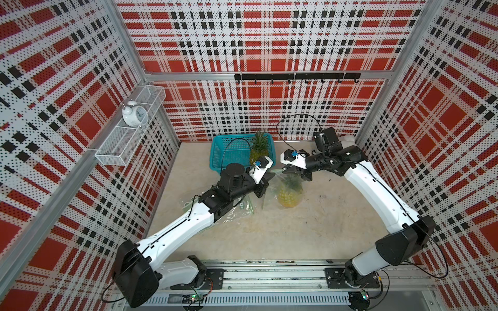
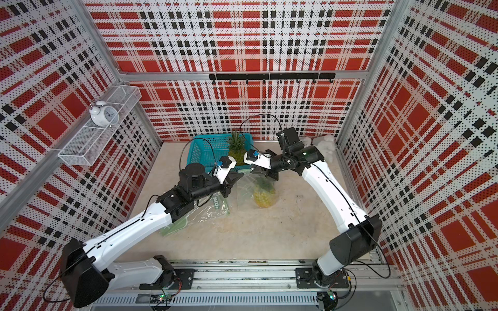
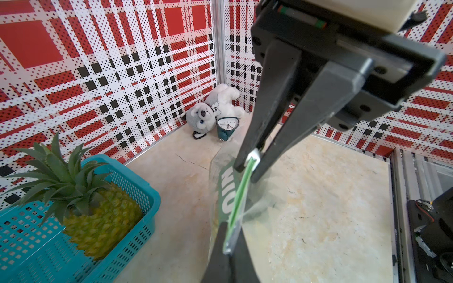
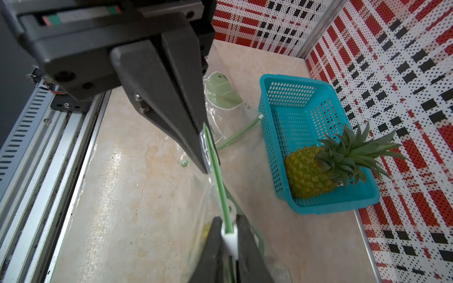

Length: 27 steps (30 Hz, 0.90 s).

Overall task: Open the zip-top bag and take out the pineapple
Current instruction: Unzip the zipper on the zipper food storage bag.

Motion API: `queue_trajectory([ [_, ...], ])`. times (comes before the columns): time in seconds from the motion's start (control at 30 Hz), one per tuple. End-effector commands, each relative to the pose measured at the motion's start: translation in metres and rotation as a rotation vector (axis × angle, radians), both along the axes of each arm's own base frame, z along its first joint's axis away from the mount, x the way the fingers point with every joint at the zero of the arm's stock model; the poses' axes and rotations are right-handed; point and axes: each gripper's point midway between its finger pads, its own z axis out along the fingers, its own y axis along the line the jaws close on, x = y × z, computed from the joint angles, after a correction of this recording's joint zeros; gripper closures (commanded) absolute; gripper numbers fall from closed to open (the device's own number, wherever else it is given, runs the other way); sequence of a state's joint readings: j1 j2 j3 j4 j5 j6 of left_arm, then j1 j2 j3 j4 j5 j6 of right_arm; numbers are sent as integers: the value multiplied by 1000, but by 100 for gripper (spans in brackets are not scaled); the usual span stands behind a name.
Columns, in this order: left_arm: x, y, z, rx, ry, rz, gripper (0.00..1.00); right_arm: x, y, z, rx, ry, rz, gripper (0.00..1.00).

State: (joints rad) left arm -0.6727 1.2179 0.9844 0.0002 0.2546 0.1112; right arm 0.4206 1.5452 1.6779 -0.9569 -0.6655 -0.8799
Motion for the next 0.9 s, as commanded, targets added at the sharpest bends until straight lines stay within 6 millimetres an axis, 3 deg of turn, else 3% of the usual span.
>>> queue_trajectory([
  [0.0, 9, 22, 5, -7, -10, 85, 100, 9, -35, 10, -36, -40, -131, 95],
  [0.87, 32, 56, -5, 5, 12, 243, 100, 21, -158, -27, -163, 6, -543, 96],
])
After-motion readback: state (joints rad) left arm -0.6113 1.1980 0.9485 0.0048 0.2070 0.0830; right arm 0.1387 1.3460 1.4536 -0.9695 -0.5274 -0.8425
